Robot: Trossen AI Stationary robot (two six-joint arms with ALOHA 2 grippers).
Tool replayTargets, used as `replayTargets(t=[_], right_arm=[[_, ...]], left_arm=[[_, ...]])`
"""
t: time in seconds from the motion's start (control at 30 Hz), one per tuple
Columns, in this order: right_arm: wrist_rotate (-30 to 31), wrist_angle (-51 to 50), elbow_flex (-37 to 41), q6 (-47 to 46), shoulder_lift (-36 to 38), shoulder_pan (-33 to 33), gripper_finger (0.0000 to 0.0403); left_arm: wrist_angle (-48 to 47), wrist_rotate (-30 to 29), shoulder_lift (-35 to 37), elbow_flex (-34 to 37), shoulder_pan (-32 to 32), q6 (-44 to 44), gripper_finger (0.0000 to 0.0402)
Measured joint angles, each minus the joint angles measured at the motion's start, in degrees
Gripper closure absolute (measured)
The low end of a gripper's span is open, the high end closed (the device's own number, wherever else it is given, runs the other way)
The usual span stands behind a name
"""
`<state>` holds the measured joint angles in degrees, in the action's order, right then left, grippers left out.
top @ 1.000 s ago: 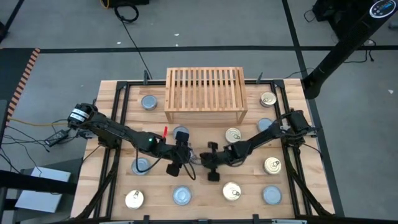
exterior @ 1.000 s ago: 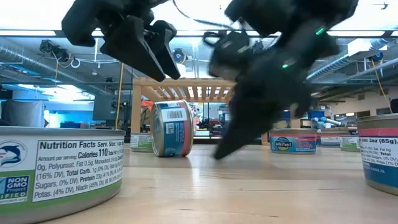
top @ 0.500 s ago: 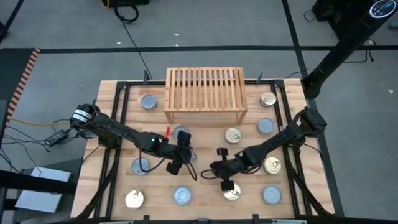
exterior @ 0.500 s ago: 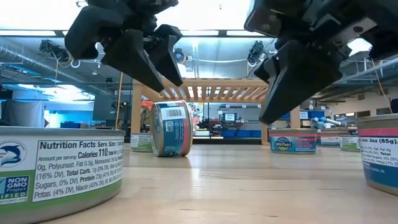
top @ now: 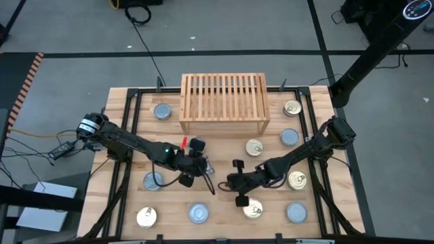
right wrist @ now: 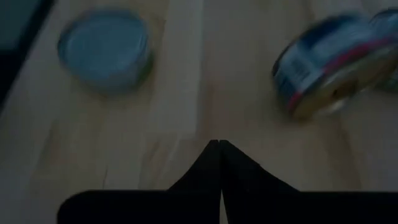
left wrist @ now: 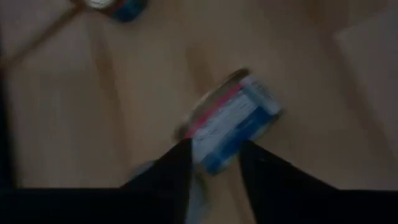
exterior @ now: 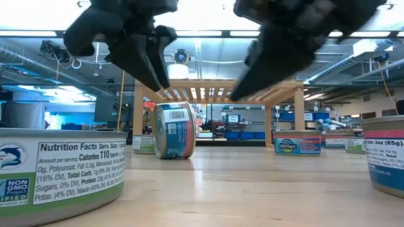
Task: Stack canned seafood by type on shelf
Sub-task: Put the blue pink tuna can on the shelf
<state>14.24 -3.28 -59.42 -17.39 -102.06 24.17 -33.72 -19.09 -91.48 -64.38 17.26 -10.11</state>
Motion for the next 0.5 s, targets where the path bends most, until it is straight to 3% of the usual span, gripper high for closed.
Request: replayTargets(t=[0.17,0.3,0.5], right_arm=[[2.5,5.0,1.9,-0.9,0.0,-0.3,0.0393],[2.6,7.9,3.8,-1.9,-0.1,-0.4,0.0393],[2.6,9.2,4.1,-3.9,0.0,-1.6,0.0392]], left_arm=[[0.5,1.8,0.2,4.2,0.1,7.3,0.0387],[6.3,1.8,0.2,9.7,1.7,11.8,0.0390],[23.0,2.3,0.2,16.3,3.4,16.4,0.0398]])
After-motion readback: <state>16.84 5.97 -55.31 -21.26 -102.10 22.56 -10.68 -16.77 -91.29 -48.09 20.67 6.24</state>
